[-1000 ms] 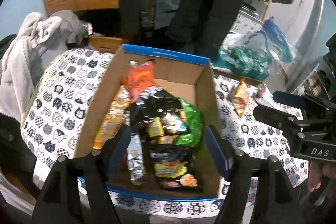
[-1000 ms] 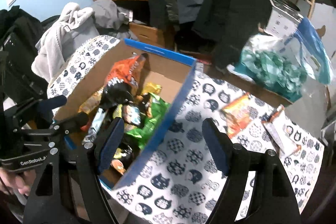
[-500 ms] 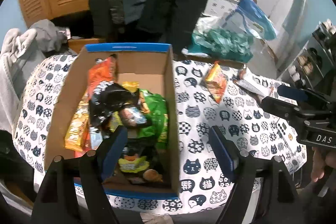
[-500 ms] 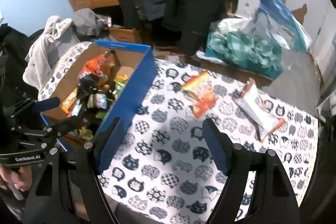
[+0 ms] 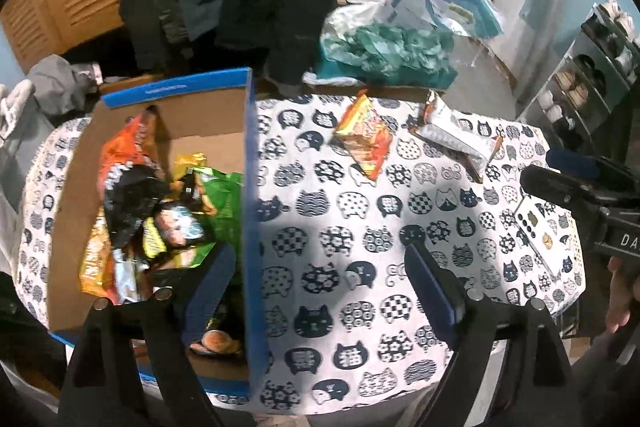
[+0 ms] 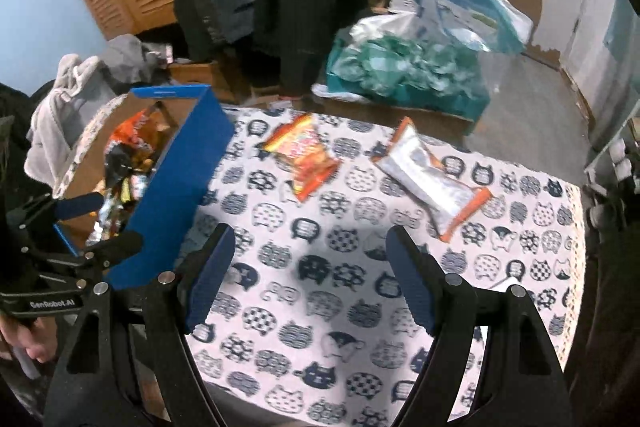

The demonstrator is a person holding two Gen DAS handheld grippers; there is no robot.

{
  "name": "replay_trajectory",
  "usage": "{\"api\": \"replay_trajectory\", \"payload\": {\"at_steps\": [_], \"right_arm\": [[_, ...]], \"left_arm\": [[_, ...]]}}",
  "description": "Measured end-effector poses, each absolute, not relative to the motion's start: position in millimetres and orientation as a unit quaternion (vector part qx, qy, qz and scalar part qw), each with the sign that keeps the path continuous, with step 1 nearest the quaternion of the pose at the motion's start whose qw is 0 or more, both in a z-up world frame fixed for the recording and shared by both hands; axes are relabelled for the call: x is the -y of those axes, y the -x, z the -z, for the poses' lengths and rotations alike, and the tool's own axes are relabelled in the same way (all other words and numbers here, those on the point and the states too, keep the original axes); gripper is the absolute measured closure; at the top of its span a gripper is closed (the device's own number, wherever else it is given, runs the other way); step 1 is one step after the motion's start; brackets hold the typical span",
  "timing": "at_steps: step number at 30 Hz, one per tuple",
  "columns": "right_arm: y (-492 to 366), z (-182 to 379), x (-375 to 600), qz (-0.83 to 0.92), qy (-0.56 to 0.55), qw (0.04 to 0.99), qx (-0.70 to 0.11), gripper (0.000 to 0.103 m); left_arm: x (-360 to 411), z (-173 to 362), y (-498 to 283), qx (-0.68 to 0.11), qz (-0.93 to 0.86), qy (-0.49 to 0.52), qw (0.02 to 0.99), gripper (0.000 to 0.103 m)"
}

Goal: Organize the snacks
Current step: 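Withdraw both tools from the box toward the loose snacks on the tablecloth, then grasp the yellow-orange chip bag with left tool while right tool grasps white-orange bag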

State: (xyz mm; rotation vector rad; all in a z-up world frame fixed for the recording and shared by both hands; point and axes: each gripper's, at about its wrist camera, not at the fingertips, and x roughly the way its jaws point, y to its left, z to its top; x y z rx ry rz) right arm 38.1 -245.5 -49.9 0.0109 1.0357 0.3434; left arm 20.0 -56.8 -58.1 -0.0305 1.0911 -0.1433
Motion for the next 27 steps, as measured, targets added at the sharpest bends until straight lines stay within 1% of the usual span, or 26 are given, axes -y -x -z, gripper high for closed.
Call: {"api": "replay_trajectory", "payload": {"at_steps": [9,13,16,21,27], "right_arm": [[-63.6,68.2,286.3,-0.155,0.002,0.836,-0.526,0.025],[-88.0,74.6,303.5,-0.15,0.034,0.825,-0.543,0.025],[-108.9,82.4,311.4,-0.147,0.067,0.819,-0.55,0.025],[-142.6,106.7,316.6,-0.162,0.112,0.801,-0.565,0.025],[-172.0,144.4,319.2,-0.173,0.128,0.782,-0.585,0.025]], "left_arm": [[86.6,71.5,-60.6,-0.549,0.076,0.033,0.831,0.015],[101.5,79.9,-86.6,-0.555,0.069,0.027,0.828,0.015],[109.1,89.5,-108.5,-0.568,0.059,0.046,0.82,0.015],[125.2,111.6,-144.4,-0.591,0.048,0.064,0.803,0.015],[140.1,141.7,-180.4,-0.605,0.033,0.074,0.792,0.015]]}}
